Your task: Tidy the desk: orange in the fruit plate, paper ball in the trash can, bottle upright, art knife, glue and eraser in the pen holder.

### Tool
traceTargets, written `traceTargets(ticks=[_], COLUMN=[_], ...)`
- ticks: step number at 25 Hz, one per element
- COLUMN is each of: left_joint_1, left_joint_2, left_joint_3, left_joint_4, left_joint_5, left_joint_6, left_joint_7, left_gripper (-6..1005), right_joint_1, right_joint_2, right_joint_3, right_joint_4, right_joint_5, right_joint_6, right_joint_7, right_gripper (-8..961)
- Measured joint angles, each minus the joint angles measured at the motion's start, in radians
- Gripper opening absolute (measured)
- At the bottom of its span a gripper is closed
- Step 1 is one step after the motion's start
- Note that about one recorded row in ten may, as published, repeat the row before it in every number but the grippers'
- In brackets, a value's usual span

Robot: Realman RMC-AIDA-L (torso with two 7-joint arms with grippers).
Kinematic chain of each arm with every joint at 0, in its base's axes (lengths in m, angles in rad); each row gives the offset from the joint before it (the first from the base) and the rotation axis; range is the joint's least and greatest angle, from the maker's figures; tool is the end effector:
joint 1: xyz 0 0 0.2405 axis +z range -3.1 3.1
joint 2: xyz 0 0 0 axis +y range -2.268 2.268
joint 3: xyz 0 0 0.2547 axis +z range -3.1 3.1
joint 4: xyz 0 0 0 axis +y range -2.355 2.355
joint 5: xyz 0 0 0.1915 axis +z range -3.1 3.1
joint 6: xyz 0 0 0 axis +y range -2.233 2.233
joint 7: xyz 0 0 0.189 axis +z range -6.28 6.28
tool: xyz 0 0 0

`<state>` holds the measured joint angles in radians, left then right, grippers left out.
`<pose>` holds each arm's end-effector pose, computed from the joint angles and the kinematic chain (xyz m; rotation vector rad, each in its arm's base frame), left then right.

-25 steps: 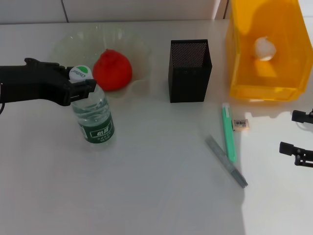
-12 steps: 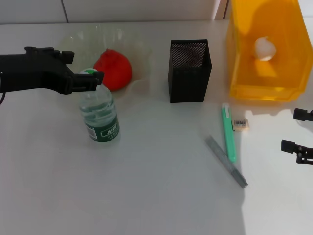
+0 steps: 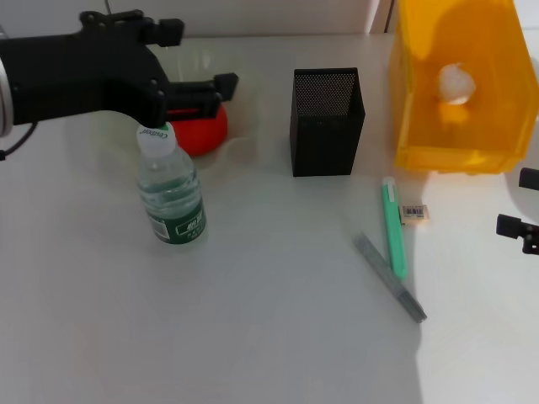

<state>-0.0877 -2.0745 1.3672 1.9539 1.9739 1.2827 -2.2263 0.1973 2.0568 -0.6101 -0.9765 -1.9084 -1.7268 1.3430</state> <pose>-0.1212 0.2942 0.0320 -2.5237 -0.3972 -0.4234 0.2957 0.2646 0.0382 -2.5234 0.5711 0.6188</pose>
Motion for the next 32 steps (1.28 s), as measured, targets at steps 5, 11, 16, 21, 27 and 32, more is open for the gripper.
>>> traceTargets(ticks=[5, 11, 16, 21, 27, 32], left_joint_1=[0.104, 0.136, 0.089, 0.082, 0.008, -0.056], left_joint_2=[0.001, 0.001, 0.000, 0.003, 0.001, 0.001], left_joint_3=[0.235, 0.506, 0.558, 0.539, 0.403, 0.382], left_joint_4=[-0.072, -0.301, -0.509, -0.673, -0.964, -1.180], left_joint_5=[-0.112, -0.132, -0.383, -0.731, -0.857, -0.955], left_joint_6=[-0.157, -0.423, -0.475, -0.319, -0.014, 0.086], left_joint_7=[0.338, 0.573, 0.724, 1.114, 1.302, 1.436], left_gripper=[808, 806, 805, 802, 800, 800], right_joint_1=[0.005, 0.042, 0.116, 0.227, 0.276, 0.341], right_joint_2=[0.002, -0.002, 0.000, 0.021, 0.014, 0.018], right_joint_3=[-0.001, -0.003, -0.021, -0.052, -0.145, -0.277], right_joint_4=[-0.102, -0.307, -0.466, -0.519, -0.534, -0.545], right_joint_5=[0.000, -0.082, -0.262, -0.480, -0.563, -0.652], right_joint_6=[0.000, -0.009, -0.019, -0.027, -0.035, -0.034], right_joint_7=[0.115, 0.388, 0.610, 0.740, 0.885, 1.064], right_gripper=[835, 835, 834, 834, 834, 834])
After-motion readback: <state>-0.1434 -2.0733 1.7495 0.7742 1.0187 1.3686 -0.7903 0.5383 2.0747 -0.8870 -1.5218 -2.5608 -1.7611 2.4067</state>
